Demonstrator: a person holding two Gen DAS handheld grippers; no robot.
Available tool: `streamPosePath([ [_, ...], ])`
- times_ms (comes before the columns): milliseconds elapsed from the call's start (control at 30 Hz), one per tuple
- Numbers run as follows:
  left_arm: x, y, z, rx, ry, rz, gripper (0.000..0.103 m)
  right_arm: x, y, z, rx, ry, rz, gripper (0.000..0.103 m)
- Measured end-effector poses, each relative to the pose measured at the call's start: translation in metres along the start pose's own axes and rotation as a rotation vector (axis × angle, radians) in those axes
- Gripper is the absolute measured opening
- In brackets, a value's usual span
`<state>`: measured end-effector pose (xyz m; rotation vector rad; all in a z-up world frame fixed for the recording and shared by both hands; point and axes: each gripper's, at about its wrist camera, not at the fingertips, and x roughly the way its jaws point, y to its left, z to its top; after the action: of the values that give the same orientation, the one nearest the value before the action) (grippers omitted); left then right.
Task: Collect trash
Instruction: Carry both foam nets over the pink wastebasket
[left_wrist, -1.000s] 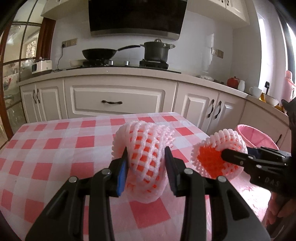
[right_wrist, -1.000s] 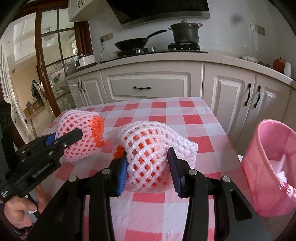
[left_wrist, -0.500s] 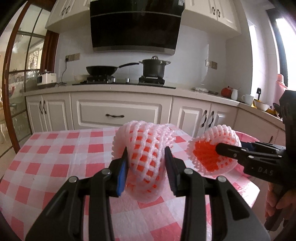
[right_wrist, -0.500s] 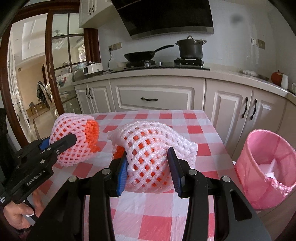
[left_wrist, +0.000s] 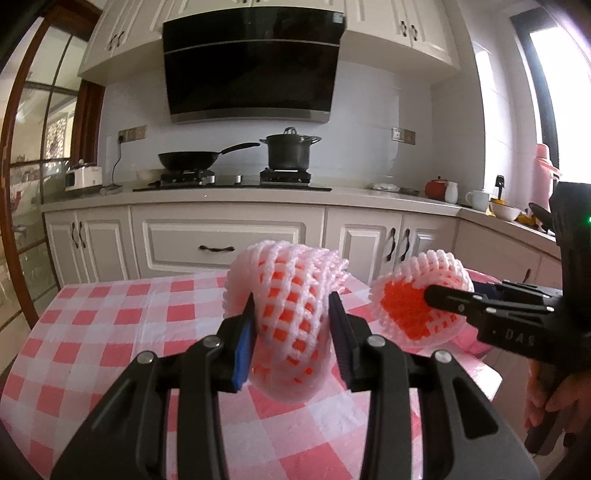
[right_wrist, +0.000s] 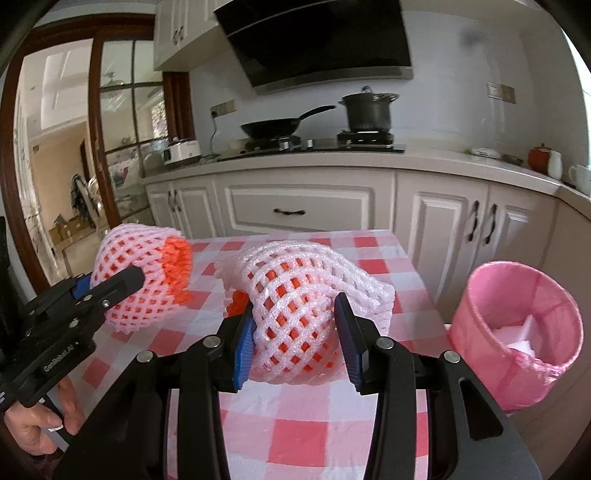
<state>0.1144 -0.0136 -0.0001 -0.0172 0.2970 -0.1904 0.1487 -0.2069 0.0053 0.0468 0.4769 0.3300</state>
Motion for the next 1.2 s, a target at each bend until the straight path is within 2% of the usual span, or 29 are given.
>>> streamPosePath([
  [200, 0.019, -0.02, 0.003, 0.021, 0.026, -0.06, 0.036, -0.009, -0.036, 0.001, 0.043, -0.014, -0.058, 0.04],
  [367, 0.041, -0.055, 0.006, 0.069, 0.047, -0.146, 0.036, -0.02, -0.07, 0.0, 0.068, -0.031, -0.126, 0.04],
  [833, 0.118, -0.181, 0.025, 0.188, 0.051, -0.378, 0.036, -0.05, -0.206, -0.005, 0.188, -0.038, -0.332, 0.04],
  [1000, 0.152, -0.217, 0.03, 0.178, 0.07, -0.452, 0.036, -0.048, -0.245, -0.009, 0.198, -0.019, -0.355, 0.04],
  [1200, 0.19, -0.254, 0.027, 0.198, 0.104, -0.484, 0.036, -0.034, -0.278, -0.01, 0.21, -0.002, -0.369, 0.04],
])
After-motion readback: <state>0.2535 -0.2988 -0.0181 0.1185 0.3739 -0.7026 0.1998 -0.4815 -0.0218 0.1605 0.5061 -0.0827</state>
